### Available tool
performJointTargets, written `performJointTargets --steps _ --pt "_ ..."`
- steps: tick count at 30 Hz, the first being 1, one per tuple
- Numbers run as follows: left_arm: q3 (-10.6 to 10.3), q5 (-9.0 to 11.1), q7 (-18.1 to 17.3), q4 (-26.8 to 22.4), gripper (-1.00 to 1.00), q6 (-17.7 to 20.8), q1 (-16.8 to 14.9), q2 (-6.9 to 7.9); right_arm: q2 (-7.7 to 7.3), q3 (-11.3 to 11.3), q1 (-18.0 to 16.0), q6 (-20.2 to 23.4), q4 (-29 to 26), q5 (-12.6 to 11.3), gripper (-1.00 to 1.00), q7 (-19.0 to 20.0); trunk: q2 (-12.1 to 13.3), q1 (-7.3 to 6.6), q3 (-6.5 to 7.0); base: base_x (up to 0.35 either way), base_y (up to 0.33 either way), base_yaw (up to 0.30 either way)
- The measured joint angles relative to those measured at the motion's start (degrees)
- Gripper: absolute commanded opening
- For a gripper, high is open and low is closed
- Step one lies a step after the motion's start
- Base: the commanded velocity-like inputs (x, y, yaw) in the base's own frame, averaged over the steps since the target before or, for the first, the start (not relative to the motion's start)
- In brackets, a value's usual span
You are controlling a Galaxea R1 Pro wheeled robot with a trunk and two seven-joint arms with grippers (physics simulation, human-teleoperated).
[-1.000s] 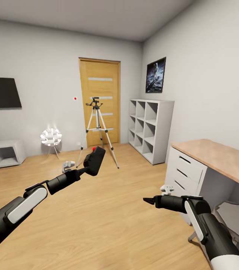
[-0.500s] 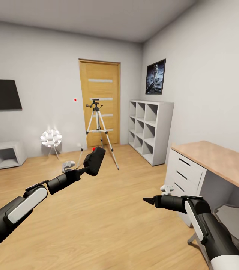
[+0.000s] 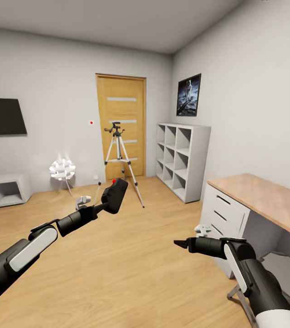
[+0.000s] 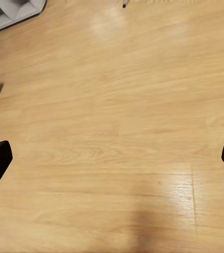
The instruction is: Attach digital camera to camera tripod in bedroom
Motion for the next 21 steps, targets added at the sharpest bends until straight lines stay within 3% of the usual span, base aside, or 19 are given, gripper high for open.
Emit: performJointTargets --steps 13,17,21 --pt "0.0 0.0 0.3 1.0 -1.0 0.0 0.0 0.0 0.0 0.0 0.0 -0.2 0.1 0.0 1.0 0.0 5.2 -2.86 2.33 0.0 0.0 0.0" --pt "0.1 0.1 2.1 2.4 -1.0 0.0 0.0 -0.03 0.0 0.0 0.0 -0.3 0.2 0.0 1.0 0.0 6.8 -3.74 3.05 0.0 0.0 0.0" --pt "0.1 0.2 6.1 3.3 -1.0 0.1 0.0 -0.39 0.03 0.0 0.0 -0.3 0.2 0.0 1.0 0.0 8.4 -4.61 3.77 0.0 0.0 0.0"
